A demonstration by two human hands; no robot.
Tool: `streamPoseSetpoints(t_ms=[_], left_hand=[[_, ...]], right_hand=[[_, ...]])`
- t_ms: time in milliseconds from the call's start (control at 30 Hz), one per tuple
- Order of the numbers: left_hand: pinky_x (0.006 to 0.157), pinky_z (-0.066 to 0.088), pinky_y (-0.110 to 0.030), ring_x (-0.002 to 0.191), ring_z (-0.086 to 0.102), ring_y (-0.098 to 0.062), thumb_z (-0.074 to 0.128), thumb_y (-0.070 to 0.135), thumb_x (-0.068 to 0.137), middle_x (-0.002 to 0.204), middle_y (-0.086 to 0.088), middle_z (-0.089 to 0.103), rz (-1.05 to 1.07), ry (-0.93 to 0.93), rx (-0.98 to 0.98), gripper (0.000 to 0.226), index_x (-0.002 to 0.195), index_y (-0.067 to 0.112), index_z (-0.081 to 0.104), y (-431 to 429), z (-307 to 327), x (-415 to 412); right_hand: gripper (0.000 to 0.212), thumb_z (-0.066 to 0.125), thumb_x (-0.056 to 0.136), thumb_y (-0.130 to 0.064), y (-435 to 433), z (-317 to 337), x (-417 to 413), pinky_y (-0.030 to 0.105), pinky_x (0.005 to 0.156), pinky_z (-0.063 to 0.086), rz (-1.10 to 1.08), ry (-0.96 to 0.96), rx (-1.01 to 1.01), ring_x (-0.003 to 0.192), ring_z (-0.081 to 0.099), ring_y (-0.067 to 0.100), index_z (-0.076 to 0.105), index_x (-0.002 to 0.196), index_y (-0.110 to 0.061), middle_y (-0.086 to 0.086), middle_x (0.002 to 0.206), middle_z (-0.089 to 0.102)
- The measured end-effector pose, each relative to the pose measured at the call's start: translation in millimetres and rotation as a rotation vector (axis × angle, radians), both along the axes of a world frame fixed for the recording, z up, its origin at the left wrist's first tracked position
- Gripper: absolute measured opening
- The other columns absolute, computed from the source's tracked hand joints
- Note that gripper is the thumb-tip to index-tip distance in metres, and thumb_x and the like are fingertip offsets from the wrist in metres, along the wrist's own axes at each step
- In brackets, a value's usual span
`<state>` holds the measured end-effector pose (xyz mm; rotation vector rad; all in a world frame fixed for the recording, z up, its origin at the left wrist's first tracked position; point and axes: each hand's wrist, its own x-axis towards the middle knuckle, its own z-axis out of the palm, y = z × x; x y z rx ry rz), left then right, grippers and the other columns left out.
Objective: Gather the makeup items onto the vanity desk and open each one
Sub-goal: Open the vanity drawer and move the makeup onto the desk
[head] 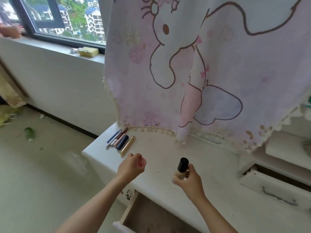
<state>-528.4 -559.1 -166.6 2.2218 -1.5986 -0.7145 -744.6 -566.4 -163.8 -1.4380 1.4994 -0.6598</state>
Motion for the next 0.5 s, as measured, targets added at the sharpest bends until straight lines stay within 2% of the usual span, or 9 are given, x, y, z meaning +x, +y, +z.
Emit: streamPoseSetpoints(t_ms=[133,233,333,400,500], left_hand=[[0.072,0.039,-0.025,0.087,0.050,-0.014,0.056,0.031,0.084,0.097,0.006,0.045,-0.012,-0.026,0.011,0.031,0.113,0.020,0.053,-38.0,-17.5,21.9],[0.068,0.039,-0.025,0.091,0.055,-0.018,0.053,0.033,0.085,0.093,0.007,0.043,-0.044,-0.065,0.024,0.026,0.107,0.018,0.054,-68.1,-32.3,33.2],[0.071,0.047,-0.030,0.092,0.058,-0.019,0.052,0.033,0.085,0.098,0.002,0.051,-0.071,-0.080,0.040,0.023,0.101,0.017,0.054,-95.8,-46.9,42.9],[0.068,0.045,-0.030,0.094,0.057,-0.020,0.050,0.033,0.086,0.104,0.000,0.054,-0.092,-0.103,0.042,0.023,0.102,0.017,0.055,-107.1,-52.6,44.6],[0.064,0.039,-0.030,0.098,0.055,-0.021,0.047,0.032,0.088,0.106,-0.003,0.053,-0.131,-0.124,0.047,0.023,0.103,0.017,0.055,-125.5,-64.4,49.8]], right_hand=[[0.027,0.068,0.076,-0.009,-39.8,-7.9,38.4,0.015,0.061,0.038,0.009,0.038,0.021,0.077,0.053,0.015,0.048,0.091,-0.019,-0.004,0.081,0.056],[0.022,0.066,0.077,-0.009,-72.6,-14.0,67.1,0.024,0.063,0.040,-0.052,0.054,0.036,0.075,0.053,0.019,0.047,0.087,-0.016,0.002,0.080,0.056],[0.021,0.064,0.079,-0.009,-103.9,-21.3,92.8,0.027,0.063,0.040,-0.121,0.072,0.044,0.074,0.054,0.021,0.047,0.088,-0.017,0.002,0.076,0.056],[0.021,0.063,0.081,-0.009,-115.6,-23.1,103.3,0.024,0.059,0.039,-0.168,0.080,0.028,0.072,0.052,0.020,0.046,0.088,-0.018,-0.002,0.071,0.053],[0.018,0.062,0.082,-0.011,-132.1,-32.1,117.2,0.026,0.064,0.039,-0.249,0.062,0.036,0.075,0.052,0.020,0.047,0.087,-0.018,0.001,0.075,0.054]])
